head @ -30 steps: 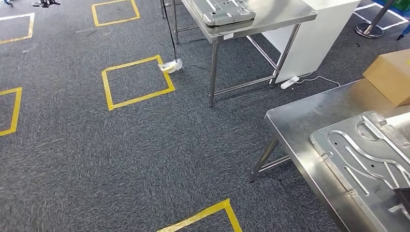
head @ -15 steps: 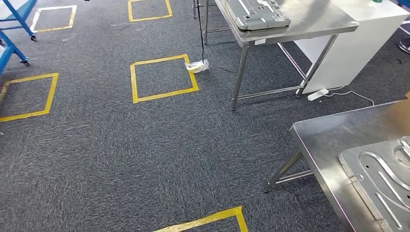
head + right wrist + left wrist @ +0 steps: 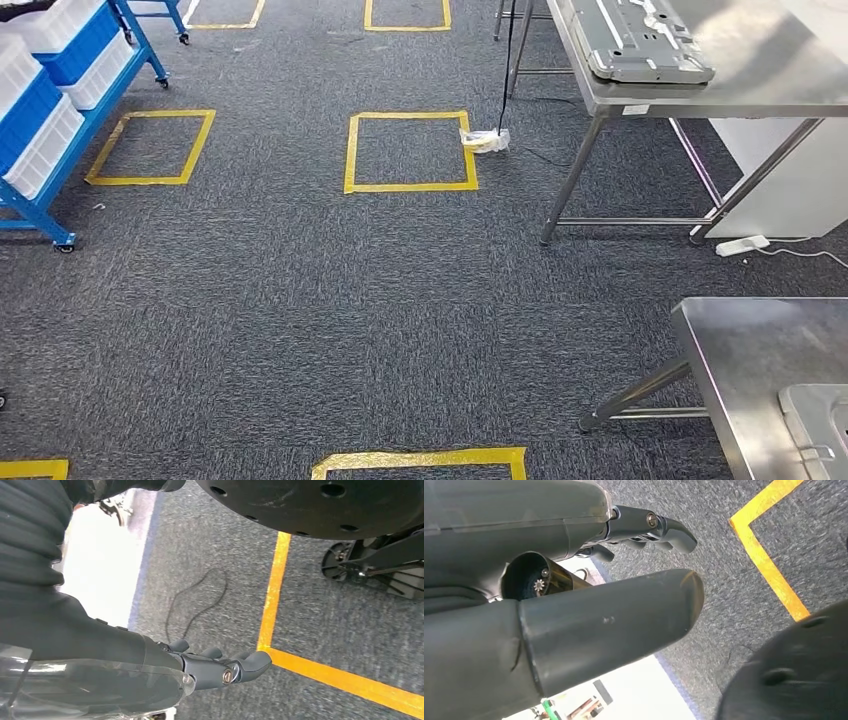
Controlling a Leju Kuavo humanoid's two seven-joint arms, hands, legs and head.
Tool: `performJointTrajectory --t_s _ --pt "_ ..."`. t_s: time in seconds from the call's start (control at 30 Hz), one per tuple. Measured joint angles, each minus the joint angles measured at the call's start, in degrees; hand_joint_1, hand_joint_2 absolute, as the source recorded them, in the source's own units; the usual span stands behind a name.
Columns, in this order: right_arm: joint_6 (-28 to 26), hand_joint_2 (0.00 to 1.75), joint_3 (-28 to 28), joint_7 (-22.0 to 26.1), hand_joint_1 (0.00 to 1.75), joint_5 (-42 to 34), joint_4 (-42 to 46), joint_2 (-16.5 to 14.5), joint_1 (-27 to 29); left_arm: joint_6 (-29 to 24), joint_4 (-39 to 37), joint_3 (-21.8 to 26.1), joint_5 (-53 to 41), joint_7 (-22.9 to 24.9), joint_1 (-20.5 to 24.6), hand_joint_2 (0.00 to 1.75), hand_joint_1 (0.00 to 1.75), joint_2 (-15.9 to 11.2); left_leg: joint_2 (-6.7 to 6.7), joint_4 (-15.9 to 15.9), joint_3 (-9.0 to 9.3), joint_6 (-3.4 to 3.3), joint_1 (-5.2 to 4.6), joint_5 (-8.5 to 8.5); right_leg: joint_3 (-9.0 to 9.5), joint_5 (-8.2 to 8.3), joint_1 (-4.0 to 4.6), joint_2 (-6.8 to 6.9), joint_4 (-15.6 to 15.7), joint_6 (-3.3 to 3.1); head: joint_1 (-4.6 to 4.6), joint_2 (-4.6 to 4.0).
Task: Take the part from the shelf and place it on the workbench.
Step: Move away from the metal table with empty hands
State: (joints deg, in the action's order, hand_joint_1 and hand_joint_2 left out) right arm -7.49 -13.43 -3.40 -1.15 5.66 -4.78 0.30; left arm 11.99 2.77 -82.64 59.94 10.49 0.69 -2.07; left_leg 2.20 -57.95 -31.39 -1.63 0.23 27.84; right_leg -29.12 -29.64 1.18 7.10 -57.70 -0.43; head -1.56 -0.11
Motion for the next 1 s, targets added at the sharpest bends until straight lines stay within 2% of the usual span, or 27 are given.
performJointTrajectory --t_s 0.07,0.1,0.13,0.17,0.2,0.23,0.27,0.3,0.33,0.37,0.4,0.43,0.47,0.5,0.57,0.63,0.67,0.7,0.73,0.77,0.8,0.83,0.87,0.9,0.93,0.97,1.0 --pt "-0.2 1.75 0.1 -0.7 0.00 -0.8 0.2 0.0 -0.1 0.3 0.2 -0.6 -1.1 0.7 0.0 0.00 0.00 0.1 -1.10 0.4 0.21 -0.64 0.25 -0.44 -1.12 -2.10 -0.15 -2.75 -2.9 0.61 -0.04 0.00" --pt "-0.2 1.75 0.2 -1.0 0.00 -1.1 0.4 0.0 -0.1 0.4 0.2 -0.9 -1.8 0.9 0.1 0.00 0.00 0.2 -1.60 0.5 0.25 -0.88 0.26 -0.60 -2.61 -3.91 -0.23 -4.66 -6.0 0.84 -0.07 0.00" --pt "-0.2 1.75 0.3 -1.1 0.00 -1.3 0.5 0.0 -0.2 0.4 0.3 -1.4 -2.6 1.1 0.3 0.00 0.00 0.2 -2.15 0.5 0.15 -1.04 0.19 -0.69 -4.56 -5.80 -0.24 -6.00 -10.0 0.94 -0.08 0.00" --pt "-0.3 1.75 0.3 -1.2 0.00 -1.5 0.6 0.0 -0.2 0.5 0.3 -1.8 -3.3 1.2 0.4 0.00 0.00 0.2 -2.81 0.5 0.07 -1.14 0.10 -0.75 -6.43 -7.16 -0.24 -6.59 -13.7 0.96 -0.08 0.00" --pt "-0.3 1.75 0.4 -1.4 0.00 -1.6 0.7 0.0 -0.2 0.6 0.3 -2.2 -4.0 1.3 0.4 0.00 0.00 0.2 -3.56 0.5 0.06 -1.17 0.03 -0.77 -7.69 -7.49 -0.23 -6.86 -16.0 0.95 -0.08 0.00" --pt "-0.3 1.75 0.4 -1.5 0.00 -1.7 0.9 0.0 -0.3 0.6 0.3 -2.6 -4.4 1.2 0.5 0.00 0.00 0.2 -4.38 0.4 0.10 -1.16 -0.02 -0.76 -8.00 -6.64 -0.25 -7.01 -16.2 0.91 -0.07 0.00" --pt "-0.3 1.75 0.4 -1.7 0.00 -1.7 1.0 0.0 -0.3 0.6 0.4 -3.0 -4.8 1.1 0.5 0.00 0.00 0.2 -5.23 0.3 0.18 -1.12 -0.03 -0.74 -7.25 -4.77 -0.30 -7.28 -14.2 0.85 -0.08 0.00" --pt "-0.3 1.75 0.4 -1.8 0.00 -1.7 1.1 0.0 -0.3 0.7 0.4 -3.3 -5.2 1.0 0.5 0.00 0.00 0.2 -6.07 0.2 0.25 -1.04 -0.01 -0.68 -5.79 -2.39 -0.42 -8.04 -10.7 0.82 -0.08 0.00" --pt "-0.2 1.75 0.5 -1.9 0.00 -1.6 1.3 0.0 -0.3 0.7 0.4 -3.6 -5.7 0.8 0.6 0.00 0.00 0.2 -6.86 0.0 0.19 -0.87 -0.09 -0.58 -4.21 -0.54 -0.58 -9.57 -6.8 0.73 -0.08 0.00" --pt "-0.2 1.75 0.5 -1.9 0.00 -1.6 1.3 0.0 -0.3 0.7 0.4 -3.9 -6.6 0.4 0.6 0.00 0.00 0.2 -7.63 -0.3 0.01 -0.65 -0.12 -0.47 -2.98 0.63 -0.78 -10.94 -3.8 0.60 -0.05 0.00" --pt "-0.2 1.75 0.5 -1.8 0.00 -1.7 1.3 0.0 -0.3 0.6 0.4 -4.2 -7.9 0.1 0.6 0.00 0.00 0.3 -8.29 -0.5 -0.25 -0.38 -0.13 -0.41 -2.32 1.04 -0.87 -11.98 -2.0 0.46 -0.05 0.00" --pt "-0.1 1.75 0.5 -1.7 0.00 -1.9 1.4 0.0 -0.3 0.5 0.4 -4.5 -9.5 -0.2 0.5 0.00 0.00 0.3 -8.95 -0.7 -0.56 -0.07 -0.10 -0.41 -2.10 0.89 -0.82 -12.33 -1.4 0.20 -0.04 0.00" --pt "-0.1 1.75 0.6 -1.6 0.00 -2.0 1.4 0.0 -0.2 0.3 0.4 -4.7 -11.1 -0.5 0.4 0.00 0.00 0.4 -9.63 -0.7 -0.80 0.26 0.01 -0.46 -2.03 0.90 -0.77 -11.69 -1.2 -0.12 -0.04 0.00" --pt "-0.1 1.75 0.6 -1.4 0.00 -2.2 1.4 0.0 -0.1 0.0 0.4 -5.0 -12.8 -0.8 0.2 0.00 0.00 0.4 -9.56 -0.9 -0.94 0.52 0.09 -0.35 -1.91 1.01 -0.72 -10.91 -0.9 -0.50 -0.05 0.00" --pt "0.1 1.75 0.9 -0.5 0.00 -3.0 1.4 0.1 0.3 -1.5 0.4 -5.2 -16.6 -1.9 0.0 0.00 0.00 0.7 -7.22 -3.3 -1.99 0.98 -0.03 1.43 -1.64 1.19 -0.78 -9.30 -0.4 -1.28 0.04 0.00" --pt "1.0 1.75 1.5 1.3 0.00 -4.1 1.2 0.3 0.9 -3.8 0.0 -5.2 -20.9 -3.7 0.1 0.00 0.00 1.2 -4.23 -9.7 -4.81 1.34 -0.19 5.25 -1.56 1.10 -0.67 -7.51 -0.3 -1.76 0.15 0.00" --pt "1.5 1.75 1.9 2.4 0.00 -4.6 0.8 0.5 1.1 -4.9 -0.4 -5.2 -22.4 -4.5 0.0 0.00 0.00 1.5 -3.71 -13.3 -6.39 1.50 -0.24 6.93 -1.59 1.00 -0.59 -6.57 -0.4 -1.87 0.19 0.00" --pt "2.0 1.75 2.2 3.4 0.00 -4.9 0.2 0.6 1.1 -5.8 -0.7 -5.2 -23.3 -5.0 0.0 0.00 0.00 1.9 -3.51 -15.7 -7.35 1.57 -0.35 7.74 -1.60 0.90 -0.54 -5.65 -0.4 -1.93 0.19 0.00" --pt "2.3 1.75 2.3 4.1 0.00 -5.1 -0.4 0.7 1.0 -6.4 -1.0 -5.2 -23.8 -5.2 0.0 0.00 0.00 2.2 -3.42 -16.2 -7.32 1.55 -0.48 7.47 -1.57 0.80 -0.50 -4.77 -0.4 -1.93 0.20 0.00" --pt "2.4 1.75 2.4 4.7 0.00 -5.2 -0.9 0.7 0.9 -6.8 -1.2 -5.2 -24.0 -5.2 0.0 0.00 0.00 2.4 -3.26 -14.4 -6.12 1.44 -0.63 6.15 -1.47 0.68 -0.47 -4.01 -0.5 -1.90 0.21 0.00" --pt "2.6 1.75 2.5 5.1 0.00 -5.4 -1.4 0.7 0.8 -7.0 -1.4 -5.2 -24.2 -5.1 -0.1 0.00 0.00 2.6 -2.75 -10.9 -3.99 1.23 -0.79 4.25 -1.30 0.54 -0.44 -3.31 -0.5 -1.83 0.21 0.00" --pt "3.1 1.75 2.7 5.7 0.00 -5.7 -1.8 0.8 0.7 -7.0 -1.6 -5.2 -24.4 -5.0 -0.2 0.00 0.00 2.7 -1.35 -6.7 -1.65 0.91 -1.04 2.82 -1.09 0.39 -0.34 -2.68 -0.5 -1.72 0.20 0.00" --pt "4.0 1.75 2.9 6.4 0.00 -6.0 -2.2 1.0 0.6 -6.9 -1.8 -5.2 -24.7 -4.9 -0.2 0.44 0.00 2.8 -0.05 -3.2 0.16 0.46 -1.31 1.83 -0.93 0.22 -0.20 -2.13 -0.5 -1.53 0.19 0.00" --pt "5.4 1.75 3.1 7.2 0.00 -6.4 -2.7 1.4 0.4 -6.7 -1.9 -5.2 -25.1 -4.8 -0.3 0.87 0.00 2.8 0.94 -1.0 1.19 0.01 -1.57 1.40 -0.83 0.10 -0.08 -1.60 -0.6 -1.33 0.18 0.00" --pt "7.2 1.75 3.3 8.0 0.00 -6.8 -3.1 2.1 0.3 -6.4 -2.1 -5.2 -25.7 -4.9 -0.3 1.31 0.00 2.8 1.42 -0.1 1.45 -0.40 -1.80 1.47 -0.77 0.03 0.00 -1.02 -0.6 -1.11 0.17 0.00" --pt "9.2 1.75 3.4 8.7 0.00 -7.2 -3.3 3.1 0.0 -5.9 -2.2 -5.2 -26.4 -5.1 -0.2 1.75 0.00 2.7 0.87 0.1 1.31 -0.76 -1.89 1.30 -0.71 -0.02 0.01 -0.49 -0.6 -0.88 0.16 0.00" --pt "11.4 1.75 3.6 9.1 0.00 -7.7 -3.4 4.4 -0.3 -5.3 -2.3 -5.2 -27.2 -5.3 -0.2 1.75 0.00 2.5 0.26 0.4 1.41 -1.07 -1.80 1.07 -0.64 -0.14 -0.01 -0.23 -0.7 -0.61 0.16 0.00"
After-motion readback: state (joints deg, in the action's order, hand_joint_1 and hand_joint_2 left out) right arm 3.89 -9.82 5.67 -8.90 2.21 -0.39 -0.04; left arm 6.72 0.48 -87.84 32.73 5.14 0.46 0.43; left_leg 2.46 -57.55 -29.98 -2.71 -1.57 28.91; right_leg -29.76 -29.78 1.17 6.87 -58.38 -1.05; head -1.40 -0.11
